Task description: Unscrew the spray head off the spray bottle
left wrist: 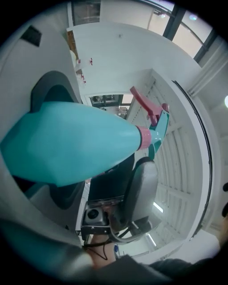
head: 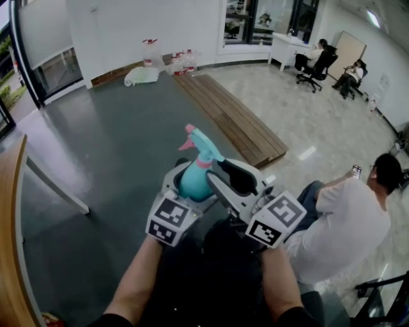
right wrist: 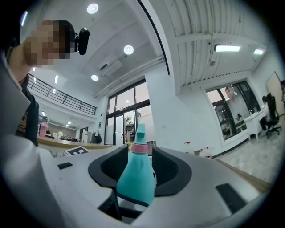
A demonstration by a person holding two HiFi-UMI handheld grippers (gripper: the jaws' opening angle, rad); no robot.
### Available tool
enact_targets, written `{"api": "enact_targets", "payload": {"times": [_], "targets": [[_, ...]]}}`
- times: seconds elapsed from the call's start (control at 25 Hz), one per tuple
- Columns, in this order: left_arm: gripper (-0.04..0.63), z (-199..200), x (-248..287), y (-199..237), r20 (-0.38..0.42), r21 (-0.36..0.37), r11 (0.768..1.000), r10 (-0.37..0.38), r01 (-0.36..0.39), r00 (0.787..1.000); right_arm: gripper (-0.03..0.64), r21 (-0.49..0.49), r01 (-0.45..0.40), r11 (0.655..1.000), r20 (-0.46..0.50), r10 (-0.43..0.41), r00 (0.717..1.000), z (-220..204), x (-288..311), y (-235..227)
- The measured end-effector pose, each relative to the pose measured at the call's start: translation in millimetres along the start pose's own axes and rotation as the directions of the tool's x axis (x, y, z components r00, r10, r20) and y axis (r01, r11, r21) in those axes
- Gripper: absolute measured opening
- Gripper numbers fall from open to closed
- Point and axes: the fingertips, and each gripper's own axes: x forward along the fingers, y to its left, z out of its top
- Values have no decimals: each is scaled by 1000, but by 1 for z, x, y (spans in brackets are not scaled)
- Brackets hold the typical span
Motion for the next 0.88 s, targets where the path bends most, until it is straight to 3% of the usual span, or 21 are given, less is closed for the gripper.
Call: {"api": "enact_targets", "payload": {"times": [0.12,0.4,0.72,0.88], "targets": [[442,-2,0,0,-5,-3,1000,13,-13,1000,129,27,31,999,-13,-31,999,-2,3,-2],[442,-9,3,5,-17,-24,998,61,-62,998,130,77,100,992,-16,-99,995,-2,11,-8],[442,-11,1,5,-30,-11,996,85,-85,996,133,99,88,991,-24,-86,996,-2,18,-2],[442,-11,4,1,-37,-1,996,87,-87,996,133,58,106,993,-37,-104,994,-1,18,-3]]}}
